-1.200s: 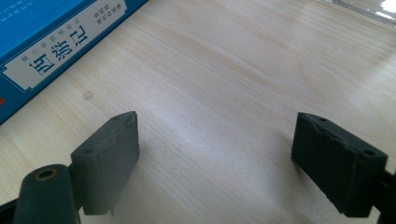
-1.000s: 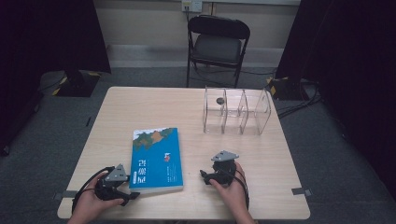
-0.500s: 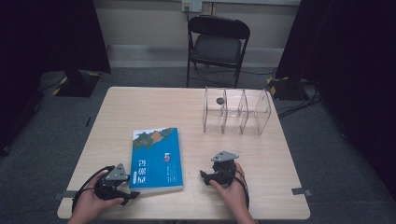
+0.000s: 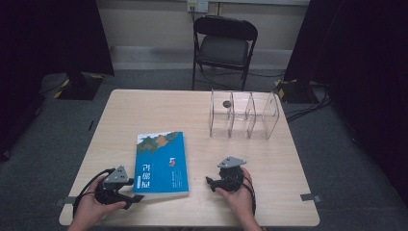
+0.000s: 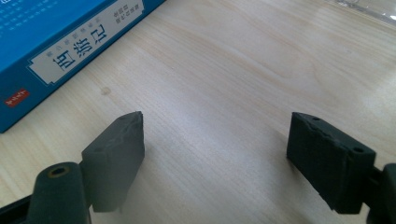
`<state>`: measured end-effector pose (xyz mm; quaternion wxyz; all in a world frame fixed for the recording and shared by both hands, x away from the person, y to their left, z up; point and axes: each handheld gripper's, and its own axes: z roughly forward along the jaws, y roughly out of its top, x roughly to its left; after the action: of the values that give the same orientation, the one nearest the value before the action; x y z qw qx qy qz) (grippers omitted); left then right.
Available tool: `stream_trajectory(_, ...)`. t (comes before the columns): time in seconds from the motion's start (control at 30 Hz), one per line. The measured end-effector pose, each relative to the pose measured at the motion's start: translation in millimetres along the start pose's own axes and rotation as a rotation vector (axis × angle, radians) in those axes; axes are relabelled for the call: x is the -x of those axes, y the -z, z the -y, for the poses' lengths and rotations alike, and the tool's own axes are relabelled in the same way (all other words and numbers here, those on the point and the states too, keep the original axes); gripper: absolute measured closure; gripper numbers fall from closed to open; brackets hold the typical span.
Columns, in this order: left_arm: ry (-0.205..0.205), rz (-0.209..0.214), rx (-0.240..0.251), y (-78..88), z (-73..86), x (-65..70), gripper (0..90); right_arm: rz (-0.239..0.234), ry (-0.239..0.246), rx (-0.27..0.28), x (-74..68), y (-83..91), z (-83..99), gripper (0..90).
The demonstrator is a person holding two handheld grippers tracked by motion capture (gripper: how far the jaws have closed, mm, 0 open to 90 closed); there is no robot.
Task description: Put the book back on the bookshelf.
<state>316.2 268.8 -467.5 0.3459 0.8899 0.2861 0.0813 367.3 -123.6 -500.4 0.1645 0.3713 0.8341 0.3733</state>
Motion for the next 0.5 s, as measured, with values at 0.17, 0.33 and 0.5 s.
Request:
stream_trajectory(0.17,0.009,0.01,0.006,2.4,-2.5,-1.4,30.2,-0.036,-0.013,-0.007,0.8,3.4,0.5,19.0)
stream_trajectory(0.33,0.025,0.015,0.02,4.6,-5.0,-2.0,30.3,-0.075,-0.003,0.009,-5.2,8.1,-4.9,19.7)
stream_trajectory(0.5,0.036,0.019,0.029,5.4,-7.3,-2.2,30.4,-0.145,0.017,0.02,-18.1,8.5,-12.5,19.7)
